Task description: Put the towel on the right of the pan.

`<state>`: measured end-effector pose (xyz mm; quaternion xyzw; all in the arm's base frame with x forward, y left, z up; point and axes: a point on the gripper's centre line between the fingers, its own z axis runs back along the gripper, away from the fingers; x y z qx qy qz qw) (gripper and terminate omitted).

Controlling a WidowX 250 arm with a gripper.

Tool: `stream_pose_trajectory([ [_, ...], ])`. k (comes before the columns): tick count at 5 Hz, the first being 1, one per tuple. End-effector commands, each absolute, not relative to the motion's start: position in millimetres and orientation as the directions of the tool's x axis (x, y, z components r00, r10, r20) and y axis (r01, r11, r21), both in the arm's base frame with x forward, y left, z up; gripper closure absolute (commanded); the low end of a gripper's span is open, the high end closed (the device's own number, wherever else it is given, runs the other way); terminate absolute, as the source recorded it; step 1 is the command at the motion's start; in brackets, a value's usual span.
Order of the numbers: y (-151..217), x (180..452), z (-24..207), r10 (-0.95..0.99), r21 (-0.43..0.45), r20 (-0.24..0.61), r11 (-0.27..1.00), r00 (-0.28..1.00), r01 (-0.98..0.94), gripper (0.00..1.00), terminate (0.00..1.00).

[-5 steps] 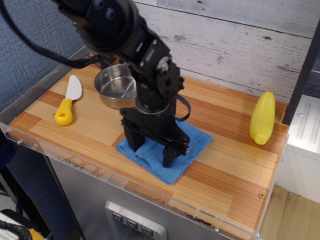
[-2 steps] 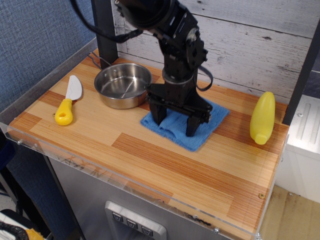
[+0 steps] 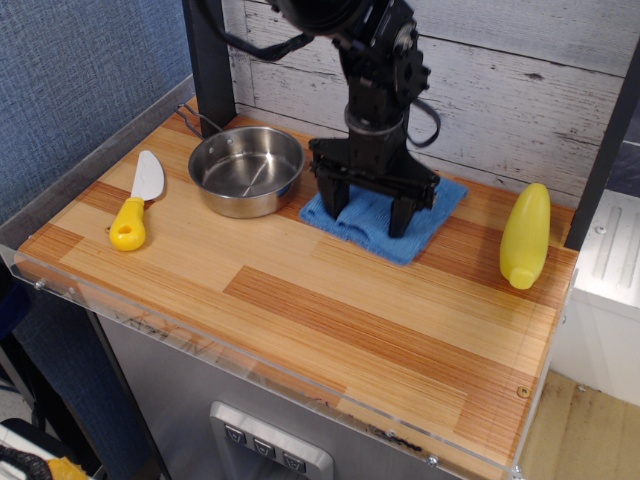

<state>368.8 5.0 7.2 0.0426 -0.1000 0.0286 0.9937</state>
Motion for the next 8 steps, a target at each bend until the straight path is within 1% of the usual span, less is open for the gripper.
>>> stream_pose_trajectory([
  [1,15.9,375.1,-8.4,0.071,0.079,0.17,0.993,0.983,-0.086,0.0,0.0],
  [2,16.8,376.8,-4.9,0.075,0.075,0.176,0.993,0.981,-0.089,0.0,0.0],
  [3,19.0,378.8,9.6,0.085,0.06,0.196,0.993,0.977,-0.099,0.0,0.0],
  [4,19.4,384.4,37.1,0.102,0.027,0.225,0.993,0.969,-0.111,0.0,0.0],
  [5,18.6,391.0,59.0,0.131,-0.001,0.242,0.991,0.961,-0.135,0.0,0.0],
  [8,16.2,397.6,104.6,0.174,-0.065,0.312,0.985,0.934,-0.161,0.0,0.0],
])
